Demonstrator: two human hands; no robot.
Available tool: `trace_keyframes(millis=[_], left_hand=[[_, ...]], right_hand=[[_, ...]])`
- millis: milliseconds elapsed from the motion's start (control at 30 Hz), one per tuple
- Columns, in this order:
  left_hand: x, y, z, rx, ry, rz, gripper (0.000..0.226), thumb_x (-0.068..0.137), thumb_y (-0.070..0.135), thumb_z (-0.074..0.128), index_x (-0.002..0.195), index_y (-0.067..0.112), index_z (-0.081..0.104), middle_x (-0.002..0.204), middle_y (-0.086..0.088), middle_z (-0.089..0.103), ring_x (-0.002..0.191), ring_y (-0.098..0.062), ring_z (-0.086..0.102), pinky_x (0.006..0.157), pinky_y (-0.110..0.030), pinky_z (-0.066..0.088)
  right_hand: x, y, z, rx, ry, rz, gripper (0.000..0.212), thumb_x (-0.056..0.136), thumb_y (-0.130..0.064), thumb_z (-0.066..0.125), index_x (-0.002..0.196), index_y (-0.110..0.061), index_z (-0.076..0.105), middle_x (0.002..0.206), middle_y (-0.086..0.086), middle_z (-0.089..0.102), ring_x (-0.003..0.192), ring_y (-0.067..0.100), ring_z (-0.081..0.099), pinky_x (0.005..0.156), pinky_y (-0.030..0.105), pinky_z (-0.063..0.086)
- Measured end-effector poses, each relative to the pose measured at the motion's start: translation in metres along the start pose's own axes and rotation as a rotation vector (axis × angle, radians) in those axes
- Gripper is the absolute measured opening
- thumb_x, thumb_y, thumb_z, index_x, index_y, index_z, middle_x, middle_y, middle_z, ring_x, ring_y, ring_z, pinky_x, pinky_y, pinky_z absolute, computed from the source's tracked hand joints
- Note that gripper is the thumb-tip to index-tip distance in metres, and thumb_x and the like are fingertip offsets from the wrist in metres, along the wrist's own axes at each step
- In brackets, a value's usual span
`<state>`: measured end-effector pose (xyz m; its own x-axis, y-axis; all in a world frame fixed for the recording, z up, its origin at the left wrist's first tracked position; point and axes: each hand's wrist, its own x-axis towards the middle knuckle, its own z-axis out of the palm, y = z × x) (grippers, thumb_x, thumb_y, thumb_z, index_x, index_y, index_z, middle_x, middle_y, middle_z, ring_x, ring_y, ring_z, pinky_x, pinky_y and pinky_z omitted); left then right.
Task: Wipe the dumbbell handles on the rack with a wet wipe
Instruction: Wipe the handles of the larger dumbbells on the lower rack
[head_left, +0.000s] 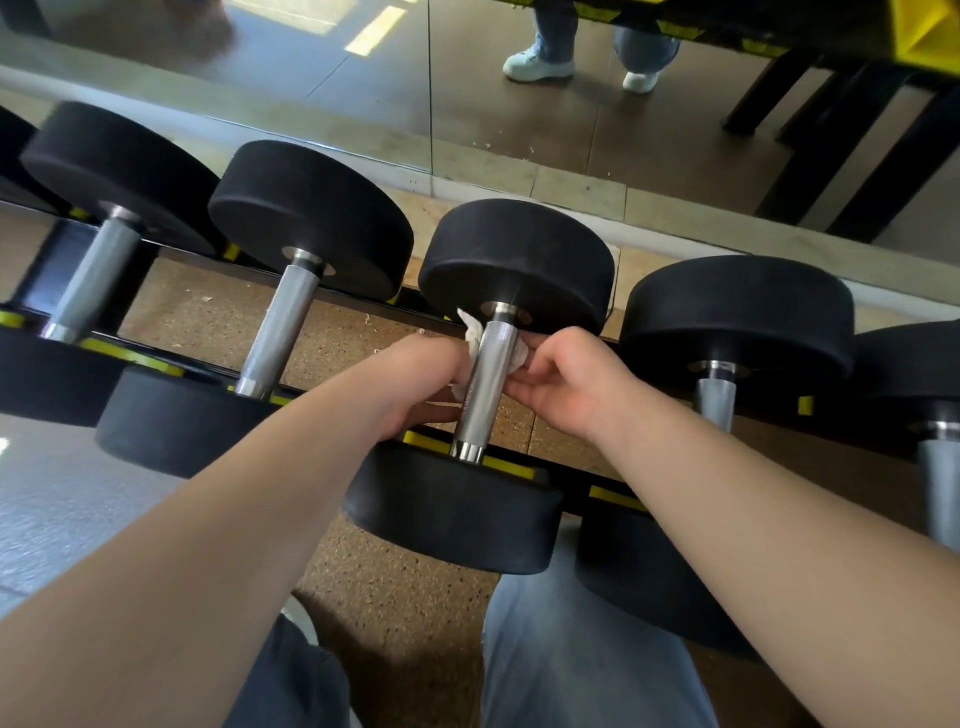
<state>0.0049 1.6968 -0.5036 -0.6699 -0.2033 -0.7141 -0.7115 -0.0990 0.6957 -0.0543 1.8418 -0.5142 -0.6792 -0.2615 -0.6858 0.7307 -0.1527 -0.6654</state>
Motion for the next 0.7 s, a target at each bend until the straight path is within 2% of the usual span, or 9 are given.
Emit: trace_keyframes(millis=[100, 200, 333, 400, 467, 533, 600, 633, 700], left_hand=[[0.006, 0.0, 0.002, -0.109, -0.024, -0.003, 0.046, 0.086, -0.005, 0.038, 0.125, 0.003, 0.06, 0.114, -0.017, 0.066, 0.101, -0.031, 0.067, 0.077, -0.043, 0.058], [0.01, 0.0, 0.003, -0.127, -0.056, -0.02, 0.048, 0.084, 0.002, 0.039, 0.128, 0.004, 0.057, 0.117, -0.019, 0.063, 0.1, -0.033, 0.063, 0.075, -0.044, 0.056], [0.013, 0.005, 0.003, -0.107, -0.173, 0.021, 0.041, 0.09, 0.009, 0.034, 0.117, 0.003, 0.065, 0.107, -0.016, 0.075, 0.1, -0.03, 0.068, 0.079, -0.04, 0.051], [0.017, 0.006, 0.002, -0.13, -0.175, 0.047, 0.039, 0.086, 0.009, 0.037, 0.113, 0.0, 0.065, 0.111, -0.019, 0.073, 0.105, -0.033, 0.068, 0.08, -0.039, 0.053], [0.021, 0.004, 0.002, -0.168, -0.184, 0.101, 0.039, 0.078, 0.009, 0.042, 0.113, 0.001, 0.057, 0.113, -0.019, 0.067, 0.106, -0.033, 0.064, 0.079, -0.038, 0.054], [0.023, 0.002, 0.001, -0.159, -0.225, 0.139, 0.051, 0.068, 0.01, 0.045, 0.117, 0.003, 0.056, 0.111, -0.016, 0.066, 0.103, -0.031, 0.063, 0.078, -0.035, 0.054], [0.023, 0.0, -0.003, -0.046, -0.244, 0.161, 0.056, 0.065, 0.01, 0.046, 0.119, -0.002, 0.06, 0.103, -0.013, 0.065, 0.095, -0.026, 0.063, 0.078, -0.033, 0.055], [0.022, -0.002, -0.008, 0.065, -0.253, 0.157, 0.047, 0.07, 0.007, 0.046, 0.113, -0.002, 0.062, 0.096, -0.012, 0.064, 0.087, -0.024, 0.062, 0.077, -0.031, 0.056], [0.013, -0.004, -0.019, 0.41, -0.272, 0.063, 0.021, 0.072, 0.009, 0.05, 0.09, 0.005, 0.061, 0.078, -0.008, 0.061, 0.07, -0.021, 0.057, 0.062, -0.027, 0.051]], right_hand=[[0.0, 0.002, -0.002, -0.015, 0.029, -0.006, 0.077, 0.059, 0.019, 0.03, 0.128, 0.004, 0.061, 0.118, 0.023, 0.072, 0.1, 0.036, 0.075, 0.085, 0.047, 0.06], [0.0, 0.001, -0.003, -0.087, 0.06, 0.021, 0.08, 0.06, 0.019, 0.032, 0.129, -0.006, 0.065, 0.123, 0.016, 0.072, 0.112, 0.031, 0.071, 0.085, 0.043, 0.058], [0.001, -0.001, -0.008, -0.171, 0.07, 0.044, 0.082, 0.064, 0.021, 0.029, 0.134, -0.009, 0.061, 0.121, 0.01, 0.074, 0.114, 0.027, 0.068, 0.081, 0.039, 0.054], [0.0, -0.001, -0.008, -0.257, 0.12, 0.042, 0.065, 0.083, 0.017, 0.034, 0.135, -0.012, 0.059, 0.116, 0.011, 0.074, 0.106, 0.026, 0.071, 0.077, 0.038, 0.056], [-0.001, 0.002, -0.006, -0.494, 0.207, 0.039, 0.04, 0.103, -0.005, 0.04, 0.137, -0.017, 0.058, 0.116, 0.01, 0.068, 0.1, 0.024, 0.069, 0.07, 0.035, 0.058], [-0.001, 0.006, -0.006, -0.661, 0.201, 0.053, 0.037, 0.107, -0.016, 0.038, 0.139, -0.02, 0.055, 0.119, 0.009, 0.064, 0.094, 0.022, 0.068, 0.065, 0.033, 0.057], [0.0, 0.008, -0.005, -0.708, 0.145, 0.084, 0.038, 0.107, -0.016, 0.036, 0.14, -0.018, 0.053, 0.12, 0.009, 0.064, 0.087, 0.02, 0.069, 0.063, 0.033, 0.058], [0.0, 0.009, -0.005, -0.727, 0.124, 0.094, 0.037, 0.106, -0.015, 0.036, 0.138, -0.016, 0.053, 0.12, 0.01, 0.064, 0.086, 0.019, 0.069, 0.064, 0.033, 0.058], [-0.001, 0.009, -0.006, -0.776, 0.098, 0.096, 0.034, 0.105, -0.015, 0.035, 0.13, -0.016, 0.057, 0.121, 0.01, 0.064, 0.088, 0.02, 0.069, 0.066, 0.033, 0.058]])
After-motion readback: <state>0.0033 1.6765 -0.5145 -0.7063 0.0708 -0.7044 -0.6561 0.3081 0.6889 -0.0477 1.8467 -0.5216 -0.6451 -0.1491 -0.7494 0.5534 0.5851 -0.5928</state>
